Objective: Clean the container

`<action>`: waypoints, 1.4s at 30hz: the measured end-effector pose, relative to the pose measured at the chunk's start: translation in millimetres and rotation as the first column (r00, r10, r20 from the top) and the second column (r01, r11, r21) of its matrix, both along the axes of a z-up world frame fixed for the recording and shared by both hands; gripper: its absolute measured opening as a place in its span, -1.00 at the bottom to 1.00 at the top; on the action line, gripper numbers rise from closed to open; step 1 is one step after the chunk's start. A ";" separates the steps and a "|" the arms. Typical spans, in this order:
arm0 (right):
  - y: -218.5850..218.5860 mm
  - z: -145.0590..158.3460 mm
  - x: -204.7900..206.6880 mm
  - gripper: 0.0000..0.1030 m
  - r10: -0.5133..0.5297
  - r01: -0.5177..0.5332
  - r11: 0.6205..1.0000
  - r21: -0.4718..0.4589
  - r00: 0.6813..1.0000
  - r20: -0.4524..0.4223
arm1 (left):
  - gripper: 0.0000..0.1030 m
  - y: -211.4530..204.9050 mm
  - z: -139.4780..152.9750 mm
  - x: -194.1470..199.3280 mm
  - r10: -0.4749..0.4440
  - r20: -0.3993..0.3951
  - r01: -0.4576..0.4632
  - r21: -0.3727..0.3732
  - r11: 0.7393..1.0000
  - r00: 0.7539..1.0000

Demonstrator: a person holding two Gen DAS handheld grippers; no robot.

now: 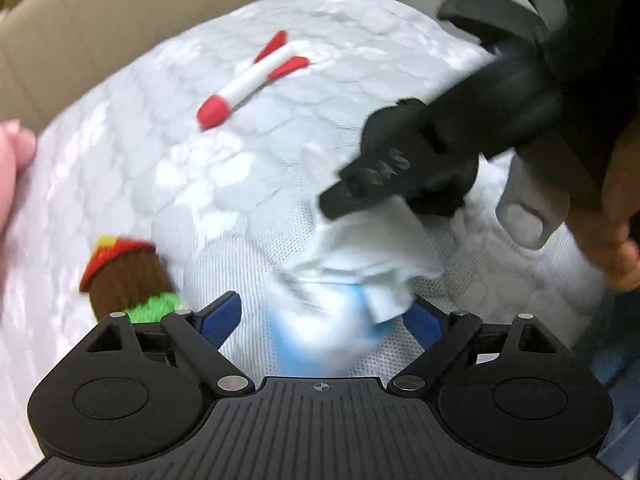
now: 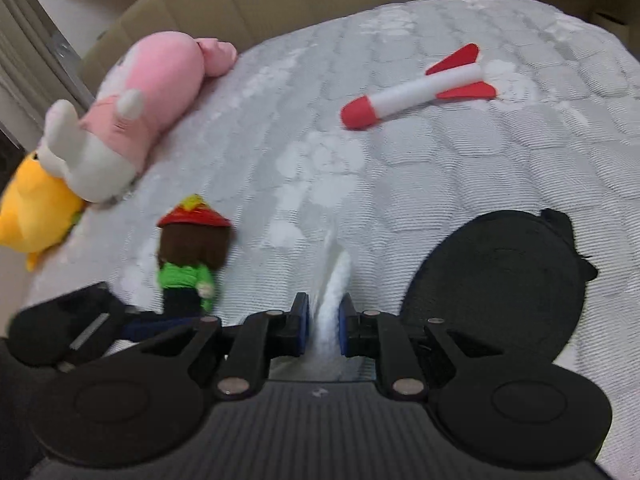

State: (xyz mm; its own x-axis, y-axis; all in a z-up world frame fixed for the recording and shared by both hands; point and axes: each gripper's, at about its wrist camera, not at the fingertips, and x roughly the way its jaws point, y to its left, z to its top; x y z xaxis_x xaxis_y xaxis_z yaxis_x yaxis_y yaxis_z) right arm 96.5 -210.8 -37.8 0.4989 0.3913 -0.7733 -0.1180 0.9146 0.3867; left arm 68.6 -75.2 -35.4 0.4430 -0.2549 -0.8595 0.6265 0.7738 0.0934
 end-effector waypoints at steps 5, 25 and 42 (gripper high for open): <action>11.2 3.0 -1.2 -0.67 0.032 -0.025 0.990 -0.142 0.998 0.048 | 0.82 17.8 10.8 -6.8 0.074 -0.089 -0.078 -0.040 0.996 0.993; 15.7 10.4 -3.6 -0.67 0.132 -0.128 0.981 -0.143 0.991 0.019 | 0.92 52.6 -32.7 43.0 0.127 -0.449 -0.248 -0.221 0.943 0.884; -33.0 10.0 6.0 -0.67 -0.056 0.058 0.970 0.235 0.998 -0.015 | 0.48 26.1 -20.7 33.4 0.072 -0.259 -0.125 -0.193 0.973 0.963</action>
